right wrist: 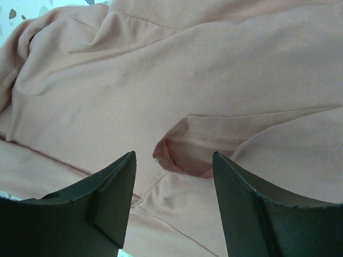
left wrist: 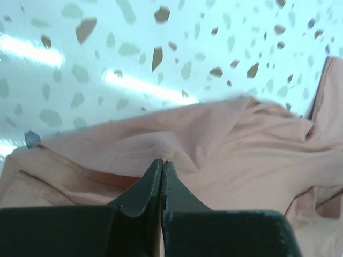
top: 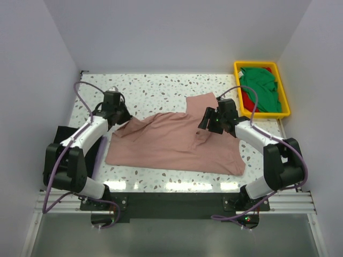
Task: Fold and stack the t-shirts
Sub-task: Fold the tshirt
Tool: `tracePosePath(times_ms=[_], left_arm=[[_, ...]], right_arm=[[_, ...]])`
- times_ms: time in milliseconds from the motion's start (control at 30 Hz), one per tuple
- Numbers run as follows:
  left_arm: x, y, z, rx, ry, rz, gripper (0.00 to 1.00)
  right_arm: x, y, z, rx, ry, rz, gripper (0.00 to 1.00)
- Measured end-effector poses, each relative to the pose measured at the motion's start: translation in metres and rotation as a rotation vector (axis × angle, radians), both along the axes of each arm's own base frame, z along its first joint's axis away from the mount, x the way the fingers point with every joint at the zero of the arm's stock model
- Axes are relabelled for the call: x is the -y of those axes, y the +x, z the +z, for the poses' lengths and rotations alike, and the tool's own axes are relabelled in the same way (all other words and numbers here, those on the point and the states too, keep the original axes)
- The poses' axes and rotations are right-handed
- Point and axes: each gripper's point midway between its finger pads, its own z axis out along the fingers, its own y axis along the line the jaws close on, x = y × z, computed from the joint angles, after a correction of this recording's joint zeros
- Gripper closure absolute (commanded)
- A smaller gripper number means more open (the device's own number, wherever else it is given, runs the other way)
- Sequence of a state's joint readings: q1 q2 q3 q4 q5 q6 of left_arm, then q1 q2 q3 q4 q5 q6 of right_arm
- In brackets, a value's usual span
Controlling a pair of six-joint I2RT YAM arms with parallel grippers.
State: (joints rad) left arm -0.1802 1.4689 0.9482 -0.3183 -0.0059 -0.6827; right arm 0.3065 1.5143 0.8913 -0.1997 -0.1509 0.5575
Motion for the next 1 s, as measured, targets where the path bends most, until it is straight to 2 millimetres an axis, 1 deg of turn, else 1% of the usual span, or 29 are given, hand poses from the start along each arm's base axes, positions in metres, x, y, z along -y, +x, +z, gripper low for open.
tracePosePath(times_ms=[67,133,200,300,433,500,600,733,767,800,833,867,900,967,1000], left_arm=[[-0.004,0.013,0.013,0.041,0.016,0.017,1.0],[-0.01,0.025,0.021,0.074,0.032,0.037,1.0],[-0.017,0.035,0.022,0.09,0.048,0.064,1.0],[-0.027,0.047,0.014,0.091,0.071,0.101,1.0],[-0.043,0.063,0.006,0.108,0.09,0.148,1.0],[-0.05,0.073,0.005,0.126,0.093,0.162,1.0],[-0.057,0.09,0.005,0.16,0.091,0.173,0.98],[-0.064,0.107,-0.004,0.173,0.06,0.167,0.91],[-0.066,0.111,-0.008,0.168,0.05,0.166,0.88],[-0.068,0.114,-0.012,0.164,0.042,0.167,0.82],[-0.07,0.119,-0.015,0.164,0.03,0.163,0.81],[-0.073,0.123,-0.018,0.162,0.019,0.162,0.77],[-0.075,0.126,-0.02,0.162,0.008,0.162,0.65],[-0.081,0.133,-0.024,0.162,-0.008,0.156,0.56],[-0.083,0.137,-0.025,0.165,-0.017,0.155,0.55]], right_arm=[[0.0,0.0,-0.001,-0.003,-0.001,-0.001,0.38],[0.0,0.001,-0.003,-0.01,-0.003,-0.003,0.38],[0.0,0.006,-0.004,-0.012,-0.008,-0.008,0.37],[0.001,0.017,-0.003,0.0,-0.024,-0.025,0.37],[0.01,0.048,0.007,0.046,-0.042,-0.074,0.37],[0.018,0.068,0.011,0.068,-0.05,-0.106,0.37],[0.034,0.102,0.01,0.093,-0.074,-0.151,0.38],[0.055,0.141,0.003,0.105,-0.113,-0.197,0.38],[0.059,0.15,0.001,0.104,-0.122,-0.202,0.38],[0.063,0.159,-0.001,0.107,-0.13,-0.208,0.38],[0.066,0.166,-0.003,0.108,-0.141,-0.211,0.38],[0.069,0.172,-0.005,0.11,-0.153,-0.215,0.38],[0.071,0.176,-0.007,0.108,-0.16,-0.214,0.38],[0.072,0.18,-0.012,0.101,-0.176,-0.205,0.38],[0.072,0.181,-0.015,0.094,-0.183,-0.199,0.38]])
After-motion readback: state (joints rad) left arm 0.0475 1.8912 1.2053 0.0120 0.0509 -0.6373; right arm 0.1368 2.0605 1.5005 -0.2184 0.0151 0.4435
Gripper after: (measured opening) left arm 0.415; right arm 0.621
